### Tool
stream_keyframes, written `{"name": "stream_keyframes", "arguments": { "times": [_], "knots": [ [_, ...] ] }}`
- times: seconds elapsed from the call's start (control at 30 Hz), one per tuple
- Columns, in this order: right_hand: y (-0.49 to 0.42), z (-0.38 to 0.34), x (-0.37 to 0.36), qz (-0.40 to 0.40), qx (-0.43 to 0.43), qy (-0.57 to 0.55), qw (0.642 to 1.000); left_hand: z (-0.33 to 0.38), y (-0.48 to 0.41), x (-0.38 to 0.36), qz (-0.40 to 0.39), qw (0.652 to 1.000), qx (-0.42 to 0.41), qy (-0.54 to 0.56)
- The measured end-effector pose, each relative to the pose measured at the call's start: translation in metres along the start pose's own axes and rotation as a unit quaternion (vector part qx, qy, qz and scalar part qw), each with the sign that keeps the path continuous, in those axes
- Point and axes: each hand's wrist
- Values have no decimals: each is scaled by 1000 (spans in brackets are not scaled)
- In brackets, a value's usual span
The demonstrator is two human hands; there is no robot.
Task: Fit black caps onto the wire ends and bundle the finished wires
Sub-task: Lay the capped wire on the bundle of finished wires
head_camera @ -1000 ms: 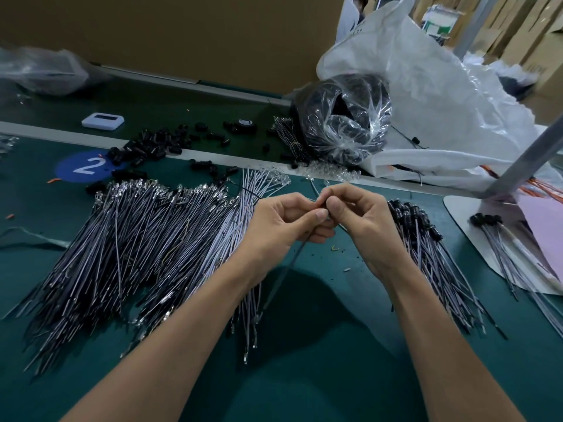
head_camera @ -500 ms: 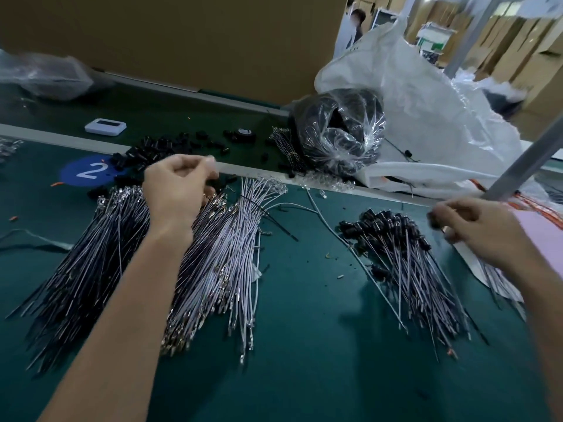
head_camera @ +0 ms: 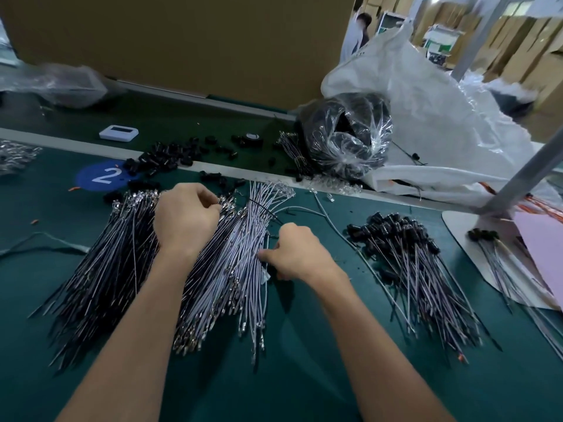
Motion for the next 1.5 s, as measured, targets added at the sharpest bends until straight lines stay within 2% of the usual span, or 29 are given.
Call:
{"name": "stream_keyframes", "arguments": {
  "times": [0.13,0.3,0.4,0.5,0.63,0.8,0.93,1.03,1.17,1.27,1.37,1.5],
  "knots": [
    [-5,0,0,-11,3,-26,1000,-4,-3,-7,13,998,-14,55],
    [-5,4,0,-35,-1,-114,993,-1,-2,-10,10,992,-30,121],
    [0,9,3,-41,16,-185,982,-1,0,-12,-4,995,-37,88],
    [7,18,16,-4,57,-272,960,-3,2,-12,-8,1000,-19,5],
    [14,32,37,49,140,-383,912,-2,5,-12,-26,995,-6,-101],
    [18,61,51,105,168,-486,851,-1,3,-12,-25,997,-4,-75],
    [15,76,34,221,120,-524,814,-1,4,-14,-17,997,-1,-69],
    [12,76,25,254,109,-536,797,-1,1,-13,21,999,-14,-25],
    [11,73,24,242,128,-562,780,8,-1,-8,47,988,-92,113],
    [12,70,23,220,137,-557,789,20,7,-9,24,958,-227,175],
    [14,69,23,181,129,-580,784,30,20,-17,-42,919,-339,196],
    [12,67,22,150,109,-580,793,41,34,-35,-128,875,-447,137]
  ]
}}
Point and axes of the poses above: each hand's wrist, its own y-axis away from the middle knuckle, its own x-axis out of the back of the hand, z = x × y, and after that the axes turned 10 degrees about -z, right-handed
